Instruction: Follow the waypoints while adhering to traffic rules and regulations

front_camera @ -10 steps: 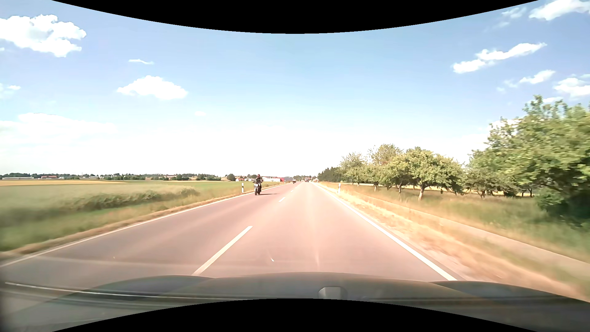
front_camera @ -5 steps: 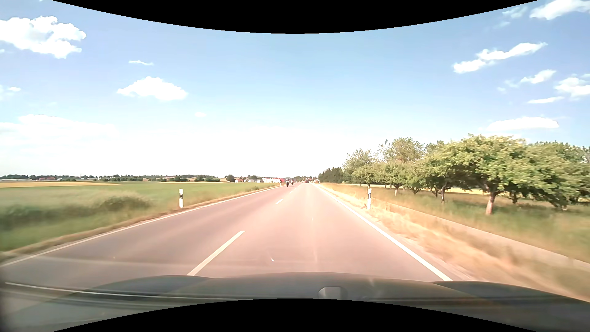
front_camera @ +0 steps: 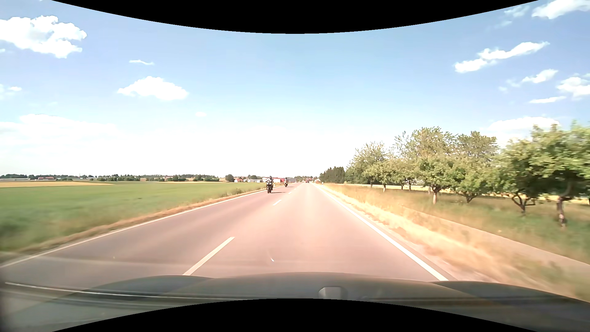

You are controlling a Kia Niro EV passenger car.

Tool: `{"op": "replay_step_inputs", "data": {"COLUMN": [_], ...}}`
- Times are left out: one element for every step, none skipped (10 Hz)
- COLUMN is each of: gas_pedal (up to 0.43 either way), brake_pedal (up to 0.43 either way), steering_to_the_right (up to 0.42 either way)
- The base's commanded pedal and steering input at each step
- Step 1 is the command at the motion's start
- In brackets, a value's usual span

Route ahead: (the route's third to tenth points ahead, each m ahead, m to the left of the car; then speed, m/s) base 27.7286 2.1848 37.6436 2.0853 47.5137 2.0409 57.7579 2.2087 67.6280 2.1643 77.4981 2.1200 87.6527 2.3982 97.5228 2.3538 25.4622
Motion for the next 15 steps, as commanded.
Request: {"op": "replay_step_inputs", "data": {"gas_pedal": [0.098, 0.098, 0.098, 0.098, 0.098, 0.098, 0.098, 0.098, 0.11, 0.11, 0.11, 0.118, 0.118, 0.118, 0.118], "brake_pedal": [0.006, 0.006, 0.006, 0.006, 0.006, 0.006, 0.006, 0.006, 0.006, 0.006, 0.006, 0.006, 0.006, 0.006, 0.006], "steering_to_the_right": [-0.001, -0.001, -0.001, -0.001, -0.001, -0.001, -0.001, -0.001, -0.001, -0.001, -0.001, -0.001, -0.001, -0.001, -0.001]}}
